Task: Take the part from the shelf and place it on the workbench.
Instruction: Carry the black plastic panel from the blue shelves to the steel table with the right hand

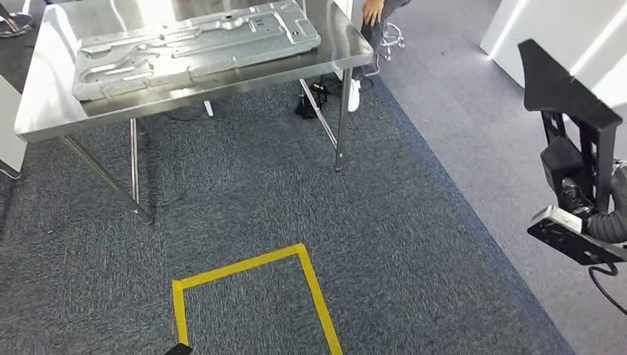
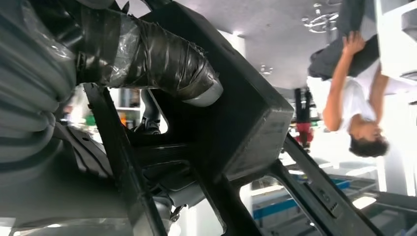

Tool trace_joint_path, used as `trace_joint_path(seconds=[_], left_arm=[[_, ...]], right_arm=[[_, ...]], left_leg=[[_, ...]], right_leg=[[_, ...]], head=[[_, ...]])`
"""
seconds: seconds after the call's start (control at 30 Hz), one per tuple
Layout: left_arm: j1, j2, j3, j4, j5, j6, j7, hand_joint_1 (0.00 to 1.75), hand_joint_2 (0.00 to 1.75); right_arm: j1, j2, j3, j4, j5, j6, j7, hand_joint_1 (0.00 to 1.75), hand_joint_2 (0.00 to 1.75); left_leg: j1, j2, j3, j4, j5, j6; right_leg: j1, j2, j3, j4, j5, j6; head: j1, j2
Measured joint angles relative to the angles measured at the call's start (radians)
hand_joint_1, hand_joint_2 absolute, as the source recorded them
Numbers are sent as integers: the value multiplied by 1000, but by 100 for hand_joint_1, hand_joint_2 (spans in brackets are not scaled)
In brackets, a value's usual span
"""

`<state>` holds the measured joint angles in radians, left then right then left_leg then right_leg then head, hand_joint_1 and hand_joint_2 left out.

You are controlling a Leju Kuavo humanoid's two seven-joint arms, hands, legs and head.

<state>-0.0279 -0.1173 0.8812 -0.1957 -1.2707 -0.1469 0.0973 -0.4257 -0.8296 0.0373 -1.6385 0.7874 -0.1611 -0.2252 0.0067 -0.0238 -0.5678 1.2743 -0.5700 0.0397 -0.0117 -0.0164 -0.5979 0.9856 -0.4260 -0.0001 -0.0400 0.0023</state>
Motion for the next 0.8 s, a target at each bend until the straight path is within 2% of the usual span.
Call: trace_joint_path(seconds=[0.03,0.07,0.1,0.13,0.17,0.23,0.27,0.3,0.33,0.37,0.4,0.43,0.47,0.5,0.57,0.6,0.63,0.67,0.7,0.73,0.77,0.8], left_arm=[[0,0,0,0,0,0,0,0,175],[1,0,0,0,0,0,0,0,175],[3,0,0,0,-1,0,0,0,175],[6,0,0,0,-2,0,1,0,175],[8,0,0,0,-3,0,1,0,175],[15,3,2,0,-4,0,4,0,175],[16,4,2,0,-4,0,5,0,175],[15,5,3,0,-5,1,6,0,175],[12,5,3,0,-5,1,6,0,175],[8,6,4,-1,-6,1,6,0,175],[4,7,4,-1,-6,1,6,0,175],[0,8,5,-1,-6,1,5,0,175],[-3,8,5,-1,-6,1,5,0,175],[-6,8,6,-1,-7,1,5,0,175],[-6,7,6,-1,-7,1,4,0,175],[-5,6,7,-1,-7,1,4,0,175],[-2,5,7,-1,-8,1,4,0,175],[0,4,7,-1,-8,1,4,0,175],[4,2,7,-1,-9,1,4,0,175],[6,1,8,-1,-10,1,4,0,175],[7,-1,8,-1,-10,1,4,0,175],[7,-2,9,-1,-9,1,4,0,175]], right_arm=[[0,0,1,0,0,0,0,175,175],[0,0,3,0,0,0,0,175,175],[0,0,5,0,0,0,0,175,175],[0,0,8,1,0,1,0,175,175],[1,0,11,1,0,1,0,175,175],[-1,4,19,7,2,5,0,175,175],[-2,6,23,10,4,7,1,175,175],[-3,8,26,13,6,10,2,175,175],[-6,8,28,14,8,13,3,175,175],[-10,7,29,15,9,15,4,175,175],[-15,5,29,16,11,16,5,175,175],[-20,4,30,16,12,17,5,175,175],[-22,3,31,18,13,18,6,175,175],[-23,1,33,19,14,19,6,175,175],[-23,0,37,24,15,21,7,175,175],[-23,0,39,26,16,23,9,175,175],[-24,-1,41,29,16,26,10,175,175],[-26,-1,41,30,16,29,11,175,175],[-29,-2,42,32,16,32,12,175,175],[-32,-4,42,34,16,34,12,175,175],[-36,-6,44,36,16,36,13,175,175],[-40,-8,46,38,16,38,13,175,175]], left_leg=[[-2,8,-43,26,-48,-1],[-3,11,-76,29,-99,0],[-4,12,-101,12,-135,2],[-7,15,-118,-22,-140,9],[-11,24,-130,-71,-99,22],[-34,52,-138,-178,80,51],[-45,61,-133,-213,152,59],[-54,59,-121,-235,187,61],[-58,48,-101,-245,181,62],[-57,35,-77,-254,171,63],[-55,24,-55,-263,160,68],[-52,14,-36,-269,153,74],[-48,4,-22,-272,146,78],[-43,-5,-10,-273,137,79],[-33,-31,17,-273,117,71],[-28,-46,32,-273,105,65],[-22,-61,48,-273,93,59],[-17,-75,63,-271,81,53],[-12,-89,73,-270,70,46],[-8,-103,80,-265,59,38],[-4,-117,80,-262,51,29],[1,-130,79,-261,46,19]], right_leg=[[3,-11,28,-5,-20,-2],[6,-22,59,-9,-41,-3],[9,-33,92,-13,-63,-4],[13,-44,127,-17,-87,-4],[16,-56,160,-23,-110,-4],[20,-71,216,-32,-155,1],[18,-79,242,-39,-176,5],[16,-84,270,-39,-187,11],[12,-87,289,-27,-185,17],[7,-83,292,5,-173,21],[3,-63,274,58,-153,26],[0,-38,234,122,-141,30],[-4,-12,182,187,-149,33],[-6,6,131,240,-174,37],[-13,16,43,289,-265,49],[-18,16,14,281,-303,56],[-23,16,-7,253,-317,64],[-28,20,-19,208,-293,70],[-34,36,-26,150,-223,76],[-37,58,-32,96,-132,79],[-36,74,-34,58,-55,77],[-33,83,-36,37,-2,71]], head=[[-1,0],[-2,0],[-2,0],[-3,0],[-2,0],[5,0],[9,0],[13,0],[12,0],[12,0],[12,0],[12,0],[13,0],[14,0],[14,0],[14,0],[14,0],[15,0],[16,0],[17,0],[19,0],[20,0]])
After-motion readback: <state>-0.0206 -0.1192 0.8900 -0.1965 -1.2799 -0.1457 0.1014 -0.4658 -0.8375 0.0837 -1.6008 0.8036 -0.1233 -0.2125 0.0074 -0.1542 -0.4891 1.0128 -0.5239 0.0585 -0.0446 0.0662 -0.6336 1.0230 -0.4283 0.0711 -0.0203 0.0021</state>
